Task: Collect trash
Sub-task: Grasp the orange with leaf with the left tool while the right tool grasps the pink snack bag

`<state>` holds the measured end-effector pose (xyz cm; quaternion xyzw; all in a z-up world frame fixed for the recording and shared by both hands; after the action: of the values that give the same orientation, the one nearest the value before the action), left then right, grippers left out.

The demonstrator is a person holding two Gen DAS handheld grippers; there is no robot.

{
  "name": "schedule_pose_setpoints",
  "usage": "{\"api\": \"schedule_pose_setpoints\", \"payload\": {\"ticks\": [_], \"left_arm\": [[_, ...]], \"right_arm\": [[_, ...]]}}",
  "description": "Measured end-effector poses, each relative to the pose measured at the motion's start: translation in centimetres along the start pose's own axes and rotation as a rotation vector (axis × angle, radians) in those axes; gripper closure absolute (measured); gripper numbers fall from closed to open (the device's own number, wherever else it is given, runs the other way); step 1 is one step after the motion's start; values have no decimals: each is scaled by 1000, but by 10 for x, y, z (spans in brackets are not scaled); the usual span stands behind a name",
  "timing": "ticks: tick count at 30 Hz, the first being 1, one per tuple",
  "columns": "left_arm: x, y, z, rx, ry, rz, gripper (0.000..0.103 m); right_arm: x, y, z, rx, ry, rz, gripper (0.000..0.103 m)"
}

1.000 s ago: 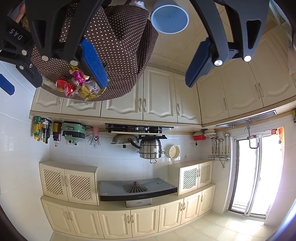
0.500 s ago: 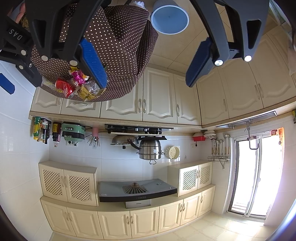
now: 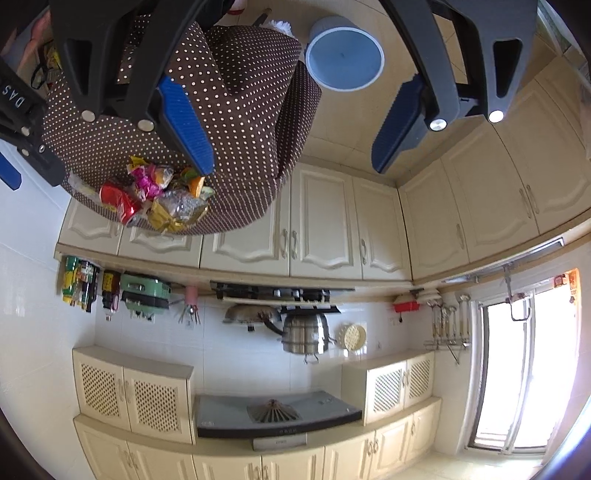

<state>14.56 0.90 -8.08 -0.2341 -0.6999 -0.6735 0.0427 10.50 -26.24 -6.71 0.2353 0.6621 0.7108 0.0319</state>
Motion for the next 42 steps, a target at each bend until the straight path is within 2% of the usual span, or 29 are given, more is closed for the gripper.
{"api": "schedule_pose_setpoints", "payload": {"ticks": [10,19,24,27,29,32,35,37,42], "left_arm": [[-127,-30,-42,-4,-208,257,17],[-219,-39,-72,-17,-281,362,17],[-252,-32,-68,92,-326,383,18],[-269,-29,-67,116,-323,389,18],[-282,-29,-70,116,-326,402,23],[-298,-28,-74,149,-353,432,40],[-303,-28,-80,161,-393,432,65],[-299,-24,-82,165,-399,407,90],[-280,-21,-71,201,-409,351,91]], "right_arm": [[-90,-29,-23,1,-70,159,6],[-150,-27,-25,41,-75,225,6],[-175,-23,-23,16,-53,255,6],[-190,-22,-20,12,-48,276,6],[-199,-23,-18,5,-37,297,6],[-212,-26,-15,-5,-20,338,6],[-219,-31,-8,-4,0,375,6],[-221,-33,-3,-1,23,390,6],[-227,-35,13,19,69,413,6]]}}
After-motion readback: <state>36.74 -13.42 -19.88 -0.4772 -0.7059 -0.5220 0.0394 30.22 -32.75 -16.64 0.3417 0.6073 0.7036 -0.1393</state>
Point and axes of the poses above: each gripper's, at about its wrist camera, not at the fingertips, and x roughly against the way its jaws point, z to its left, y to its top, the point moved 9 cm from there along -x, roughly the way its jaws point, and after that the axes turned 14 degrees about -y, right-handed, at the moved point
